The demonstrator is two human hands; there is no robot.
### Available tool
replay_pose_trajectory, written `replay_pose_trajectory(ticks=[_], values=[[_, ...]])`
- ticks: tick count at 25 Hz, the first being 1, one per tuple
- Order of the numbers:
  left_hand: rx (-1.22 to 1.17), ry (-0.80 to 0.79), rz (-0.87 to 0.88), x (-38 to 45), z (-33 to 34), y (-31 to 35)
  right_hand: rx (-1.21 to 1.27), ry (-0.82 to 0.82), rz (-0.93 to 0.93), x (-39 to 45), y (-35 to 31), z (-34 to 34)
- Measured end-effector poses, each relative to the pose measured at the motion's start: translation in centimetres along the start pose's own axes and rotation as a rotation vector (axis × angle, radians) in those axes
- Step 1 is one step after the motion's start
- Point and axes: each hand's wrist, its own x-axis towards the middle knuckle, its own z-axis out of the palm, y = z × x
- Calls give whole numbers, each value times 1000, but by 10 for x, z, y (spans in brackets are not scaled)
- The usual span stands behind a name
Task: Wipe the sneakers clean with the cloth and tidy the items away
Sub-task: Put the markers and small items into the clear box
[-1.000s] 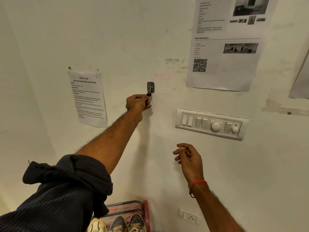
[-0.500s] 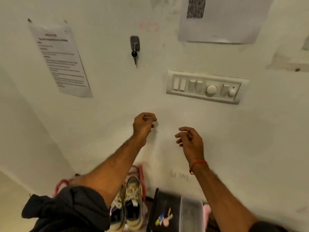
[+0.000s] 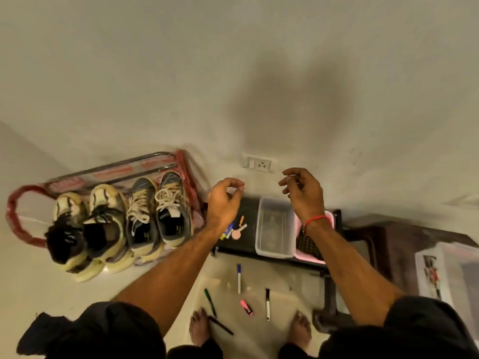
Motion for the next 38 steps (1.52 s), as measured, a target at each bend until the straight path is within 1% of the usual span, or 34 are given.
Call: replay_pose_trajectory(ticks=[3,7,10,13,15,17,20,24,26,28,30,33,35,38], values=[[31,78,24,-15,41,-78,-6,-4,-7,-4,85,14],[56,157,66,-38,80,-194,31,-41,-75,-10,195,51],[74,163,88,-63,91,-249,15,-69,-167,-21,243,68],[55,177,130,-88,85,-264,33,-47,-239,-46,250,61],[43,157,108,-110,74,-259,21,-48,-277,-71,244,51],[46,150,80,-131,59,-252,-12,-66,-292,-98,235,43],[66,166,91,-144,43,-245,-97,-130,-329,-118,229,39],[61,168,31,-106,55,-247,-219,-171,-378,-90,241,51],[112,161,44,-80,72,-261,-293,-189,-431,-70,254,59],[159,147,63,-55,87,-289,-310,-158,-446,-52,270,67],[259,123,102,-38,99,-328,-322,-120,-473,-39,293,74],[516,114,142,-21,114,-366,-420,-162,-524,-24,322,77],[625,117,145,-15,119,-364,-413,-112,-518,-21,325,78],[792,62,98,-6,129,-358,-350,-38,-494,-24,318,92]])
